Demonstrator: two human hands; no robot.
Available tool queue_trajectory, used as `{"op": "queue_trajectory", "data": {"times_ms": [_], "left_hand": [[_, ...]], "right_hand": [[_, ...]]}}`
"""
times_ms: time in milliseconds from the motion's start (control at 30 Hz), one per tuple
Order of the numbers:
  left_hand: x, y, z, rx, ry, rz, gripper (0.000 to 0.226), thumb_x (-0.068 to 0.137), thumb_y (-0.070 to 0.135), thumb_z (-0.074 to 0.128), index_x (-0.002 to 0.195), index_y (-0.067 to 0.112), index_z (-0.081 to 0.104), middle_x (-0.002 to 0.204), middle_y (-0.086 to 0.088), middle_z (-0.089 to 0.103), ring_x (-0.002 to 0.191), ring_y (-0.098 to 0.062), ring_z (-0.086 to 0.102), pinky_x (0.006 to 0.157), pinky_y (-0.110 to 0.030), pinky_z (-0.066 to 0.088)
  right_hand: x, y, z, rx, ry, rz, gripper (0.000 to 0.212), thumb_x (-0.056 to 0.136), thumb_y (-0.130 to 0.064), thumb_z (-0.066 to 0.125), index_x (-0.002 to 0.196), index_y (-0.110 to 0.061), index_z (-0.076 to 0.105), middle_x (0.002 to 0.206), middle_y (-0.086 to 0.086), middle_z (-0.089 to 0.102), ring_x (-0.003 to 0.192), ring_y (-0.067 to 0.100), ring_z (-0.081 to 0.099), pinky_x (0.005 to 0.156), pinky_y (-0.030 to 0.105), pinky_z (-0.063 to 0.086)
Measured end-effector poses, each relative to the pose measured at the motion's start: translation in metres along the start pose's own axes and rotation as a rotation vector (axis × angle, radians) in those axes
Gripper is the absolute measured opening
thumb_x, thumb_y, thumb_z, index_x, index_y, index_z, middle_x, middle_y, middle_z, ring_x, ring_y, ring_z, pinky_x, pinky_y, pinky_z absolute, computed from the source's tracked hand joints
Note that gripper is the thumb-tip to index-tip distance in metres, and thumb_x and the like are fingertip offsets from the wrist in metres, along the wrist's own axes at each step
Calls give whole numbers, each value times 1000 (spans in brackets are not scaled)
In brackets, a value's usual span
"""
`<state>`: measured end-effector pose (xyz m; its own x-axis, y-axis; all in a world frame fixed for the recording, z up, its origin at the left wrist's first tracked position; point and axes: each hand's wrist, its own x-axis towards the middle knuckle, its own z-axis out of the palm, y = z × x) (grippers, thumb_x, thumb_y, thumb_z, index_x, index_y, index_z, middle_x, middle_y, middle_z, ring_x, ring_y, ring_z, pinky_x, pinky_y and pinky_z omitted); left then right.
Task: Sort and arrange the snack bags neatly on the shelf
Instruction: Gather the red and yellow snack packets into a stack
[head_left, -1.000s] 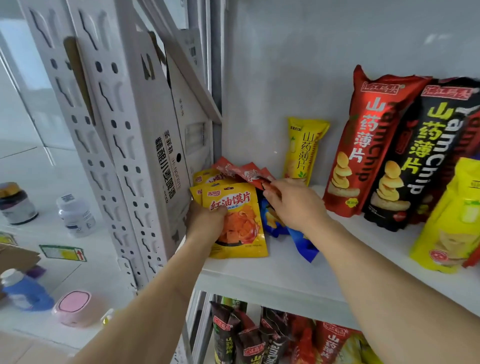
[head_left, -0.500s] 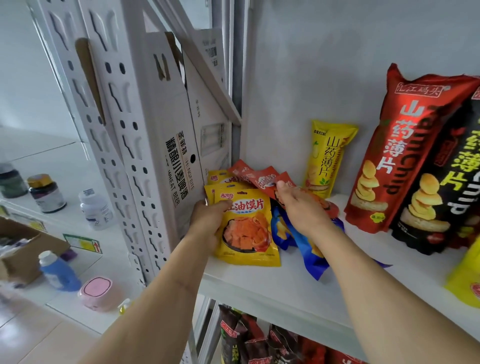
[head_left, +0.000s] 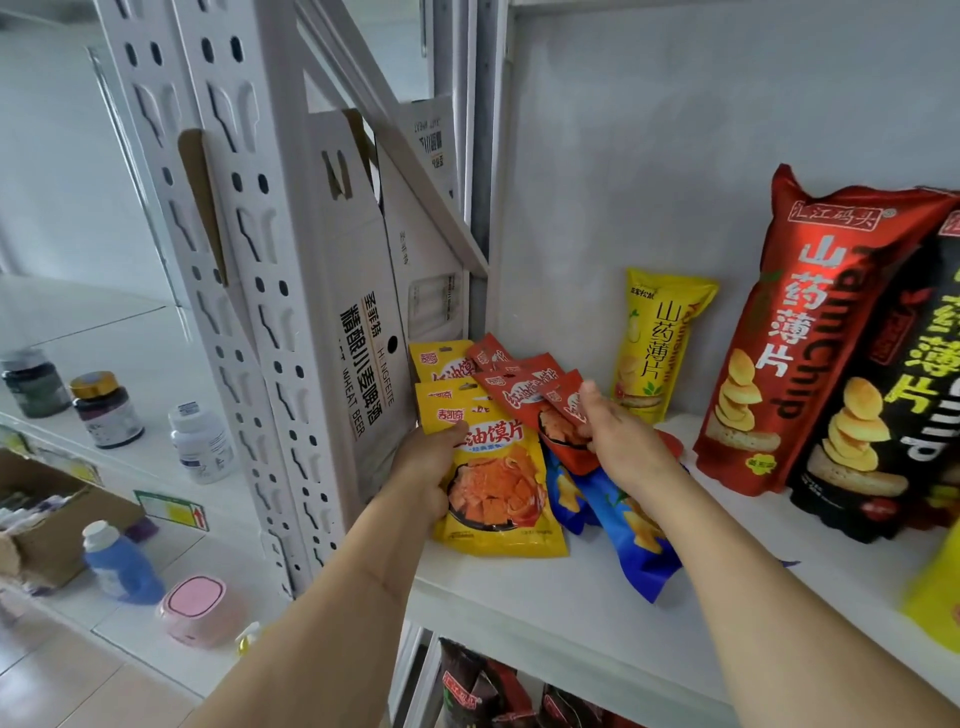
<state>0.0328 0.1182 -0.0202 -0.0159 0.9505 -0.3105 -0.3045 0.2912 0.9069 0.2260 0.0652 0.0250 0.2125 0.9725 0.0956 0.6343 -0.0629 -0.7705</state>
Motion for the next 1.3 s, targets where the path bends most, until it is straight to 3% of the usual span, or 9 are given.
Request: {"op": "queue_trajectory", "data": {"times_ms": [100, 233, 367, 467, 567, 733, 900, 1067, 1300], "left_hand": [[1, -1, 0, -26, 0, 35, 16, 96, 20, 65, 111, 15, 69, 96, -10, 77, 81, -30, 75, 66, -41, 60], [3, -2, 1, -27, 9, 48, 18, 99, 25, 62, 114, 16, 67, 97, -9, 77, 80, -28, 75, 62, -37, 59], [3, -2, 1, -9, 9, 36, 21, 101, 31, 57, 114, 18, 65, 99, -8, 77, 82, -28, 76, 63, -37, 60], [2, -2, 3, -11, 14, 47, 24, 101, 36, 56, 118, 21, 63, 101, -7, 77, 85, -29, 76, 77, -49, 61], [-1, -3, 6, -24, 28, 56, 22, 101, 37, 54, 119, 25, 62, 101, -6, 77, 86, -27, 76, 81, -50, 61], [-1, -4, 5, -44, 27, 56, 23, 102, 35, 53, 121, 26, 62, 101, -6, 77, 88, -29, 75, 83, -54, 59], [-1, -4, 8, -53, 29, 51, 15, 103, 32, 53, 113, 26, 62, 101, -7, 76, 90, -30, 74, 82, -50, 60], [1, -7, 12, -31, 55, 45, 13, 101, 34, 55, 105, 25, 64, 102, -8, 76, 90, -31, 74, 88, -56, 57], [2, -9, 17, -27, 69, 47, 17, 102, 34, 53, 108, 22, 65, 98, -9, 77, 87, -31, 75, 86, -56, 58]], "right_hand": [[9, 2, -6, -13, 122, -4, 61, 103, -54, 18, 118, -16, 64, 122, 13, 66, 114, 31, 59, 95, 38, 42], [23, 12, -10, -261, 343, 34, 66, 103, -53, 13, 131, -12, 56, 130, 20, 55, 122, 37, 45, 94, 42, 36], [33, 13, -7, -299, 106, 207, 68, 98, -64, 8, 152, -31, 32, 155, 16, 31, 141, 38, 28, 114, 51, 23], [36, 7, 0, -246, -48, 198, 77, 96, -67, 5, 150, -23, 39, 154, 12, 39, 142, 31, 36, 117, 47, 26], [33, -4, 1, -263, -95, 163, 65, 103, -54, 13, 147, -17, 44, 149, 14, 46, 137, 31, 42, 113, 40, 32], [46, 11, -4, -192, 39, 123, 29, 99, -12, 49, 124, -7, 62, 121, 17, 65, 110, 33, 61, 90, 35, 50], [49, 25, -13, -327, 68, 158, 27, 98, -33, 56, 116, -16, 69, 119, 10, 67, 108, 29, 61, 85, 33, 46], [68, 27, -20, -367, 13, 226, 46, 94, -40, 62, 127, -7, 61, 127, 15, 63, 115, 32, 59, 89, 33, 44], [81, 49, -22, -557, -94, 408, 124, 46, -101, 42, 145, -26, 42, 147, 9, 46, 133, 34, 43, 107, 48, 37]]}}
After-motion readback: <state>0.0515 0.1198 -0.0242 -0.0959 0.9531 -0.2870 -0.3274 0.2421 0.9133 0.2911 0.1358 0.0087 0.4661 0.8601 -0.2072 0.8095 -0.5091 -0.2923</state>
